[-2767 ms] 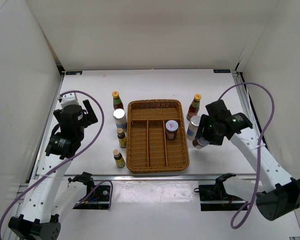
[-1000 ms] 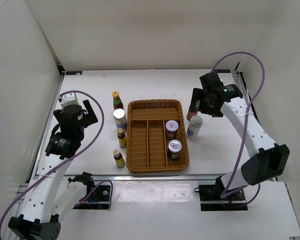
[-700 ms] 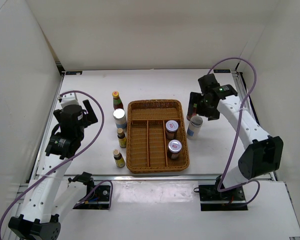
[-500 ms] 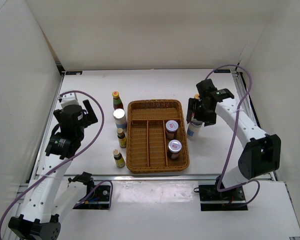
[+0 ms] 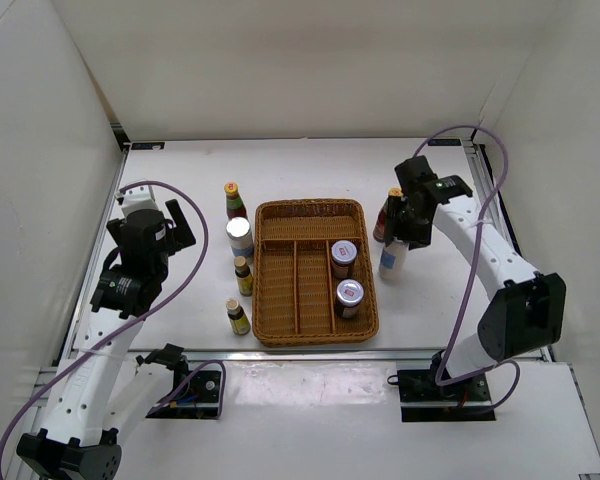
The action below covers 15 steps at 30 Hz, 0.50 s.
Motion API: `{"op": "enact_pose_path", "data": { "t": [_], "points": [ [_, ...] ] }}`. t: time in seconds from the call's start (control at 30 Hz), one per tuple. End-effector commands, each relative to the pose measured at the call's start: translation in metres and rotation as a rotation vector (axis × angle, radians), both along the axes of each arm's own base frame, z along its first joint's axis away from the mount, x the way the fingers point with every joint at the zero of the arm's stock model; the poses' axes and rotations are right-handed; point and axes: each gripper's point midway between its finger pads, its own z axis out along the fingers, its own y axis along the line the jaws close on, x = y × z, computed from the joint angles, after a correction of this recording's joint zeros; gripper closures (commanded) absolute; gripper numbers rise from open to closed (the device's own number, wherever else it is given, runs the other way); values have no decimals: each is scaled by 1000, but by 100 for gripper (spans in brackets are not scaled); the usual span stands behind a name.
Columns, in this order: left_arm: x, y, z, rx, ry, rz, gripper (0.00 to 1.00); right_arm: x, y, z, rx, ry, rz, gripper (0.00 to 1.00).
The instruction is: Organize the condiment bottles
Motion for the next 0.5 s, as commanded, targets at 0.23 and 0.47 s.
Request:
{"op": "enact_pose_path", "data": {
  "t": [0.23,0.47],
  "points": [
    [0,2,1,10,-7,8,0,9,31,136,51,-404,110,98],
    [0,2,1,10,-7,8,0,10,45,126,-7,-393,131,75]
  ]
}}
